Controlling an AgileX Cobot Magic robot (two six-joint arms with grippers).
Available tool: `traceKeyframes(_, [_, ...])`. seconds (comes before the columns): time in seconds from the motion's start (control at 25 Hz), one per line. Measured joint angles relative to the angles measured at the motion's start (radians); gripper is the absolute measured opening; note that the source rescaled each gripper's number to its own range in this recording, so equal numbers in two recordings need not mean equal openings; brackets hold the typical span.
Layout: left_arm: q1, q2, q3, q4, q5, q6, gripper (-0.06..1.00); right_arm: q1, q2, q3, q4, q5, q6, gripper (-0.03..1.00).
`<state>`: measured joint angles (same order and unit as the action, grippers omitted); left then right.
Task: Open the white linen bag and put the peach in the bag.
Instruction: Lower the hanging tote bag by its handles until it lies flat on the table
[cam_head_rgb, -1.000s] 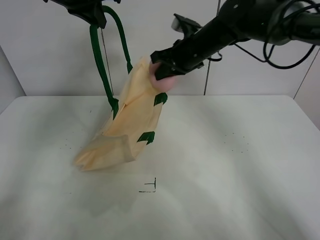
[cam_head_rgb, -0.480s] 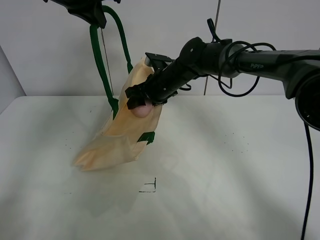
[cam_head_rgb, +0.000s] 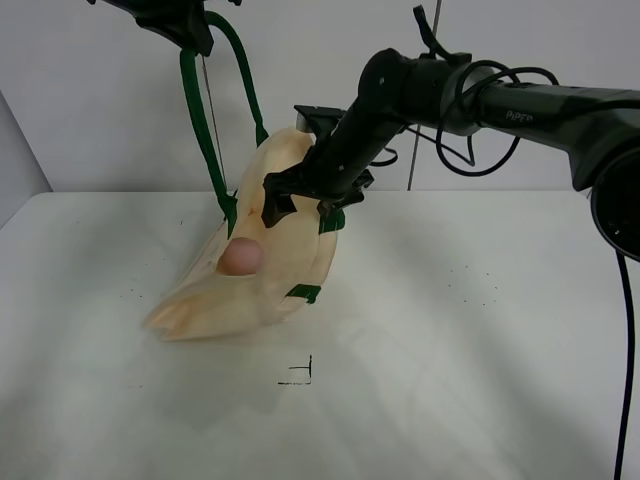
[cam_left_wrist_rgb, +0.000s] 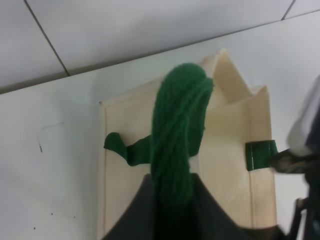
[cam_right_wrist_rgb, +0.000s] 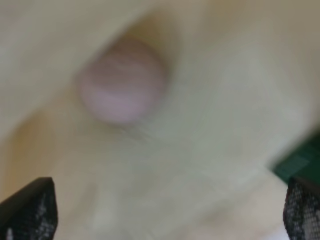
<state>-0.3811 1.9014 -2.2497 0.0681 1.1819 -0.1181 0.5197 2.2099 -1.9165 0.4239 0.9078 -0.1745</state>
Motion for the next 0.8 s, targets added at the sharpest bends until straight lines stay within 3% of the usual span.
traceKeyframes(0.16, [0.000, 0.000, 0.000, 0.000, 0.000, 0.000, 0.00, -0.002, 0.000, -0.103, -0.273, 0.156, 0.151, 1.00])
traceKeyframes(0.24, [0.000, 0.000, 0.000, 0.000, 0.000, 0.000, 0.00, -0.017, 0.000, -0.131, -0.351, 0.210, 0.180, 1.00])
traceKeyframes(0.52, [0.000, 0.000, 0.000, 0.000, 0.000, 0.000, 0.00, -0.138, 0.000, -0.138, -0.368, 0.251, 0.198, 1.00])
traceKeyframes(0.8, [0.000, 0.000, 0.000, 0.000, 0.000, 0.000, 0.00, -0.369, 0.000, -0.138, -0.373, 0.280, 0.197, 1.00])
